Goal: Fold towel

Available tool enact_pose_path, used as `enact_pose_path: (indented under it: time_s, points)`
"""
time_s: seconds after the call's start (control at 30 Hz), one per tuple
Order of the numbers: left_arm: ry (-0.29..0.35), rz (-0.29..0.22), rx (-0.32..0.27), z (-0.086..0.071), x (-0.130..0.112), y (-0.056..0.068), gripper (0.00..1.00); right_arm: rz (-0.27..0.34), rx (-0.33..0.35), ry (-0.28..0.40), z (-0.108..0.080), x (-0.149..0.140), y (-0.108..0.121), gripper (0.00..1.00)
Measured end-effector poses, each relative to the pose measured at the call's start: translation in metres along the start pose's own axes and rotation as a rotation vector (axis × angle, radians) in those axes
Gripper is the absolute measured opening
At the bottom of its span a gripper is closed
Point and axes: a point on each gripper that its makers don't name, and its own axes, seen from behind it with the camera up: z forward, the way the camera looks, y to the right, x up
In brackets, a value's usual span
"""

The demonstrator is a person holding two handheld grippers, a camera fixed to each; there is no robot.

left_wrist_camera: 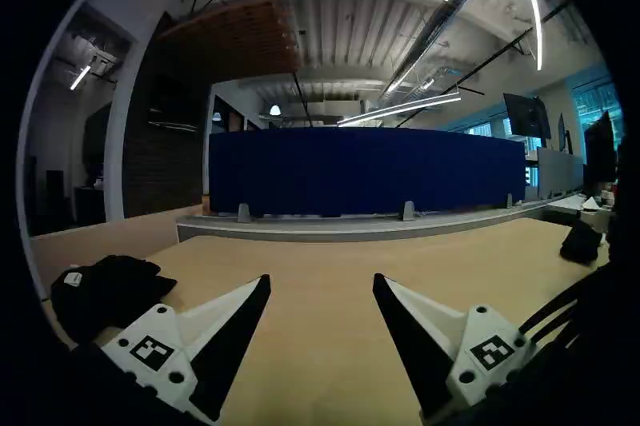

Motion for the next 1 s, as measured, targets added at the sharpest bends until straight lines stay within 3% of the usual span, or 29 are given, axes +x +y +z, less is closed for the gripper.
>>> enact_pose_path:
  time_s: [0.37, 1.0]
  points:
    - [0.000, 0.000, 0.000, -0.0001, -0.0003, -0.0010, 0.95, -0.056, 0.011, 0.004, -0.0002, -0.0036, -0.0068, 1.00]
    - [0.000, 0.000, 0.000, 0.0003, -0.0006, -0.0007, 0.95, -0.056, 0.003, 0.002, -0.0001, -0.0035, -0.0044, 1.00]
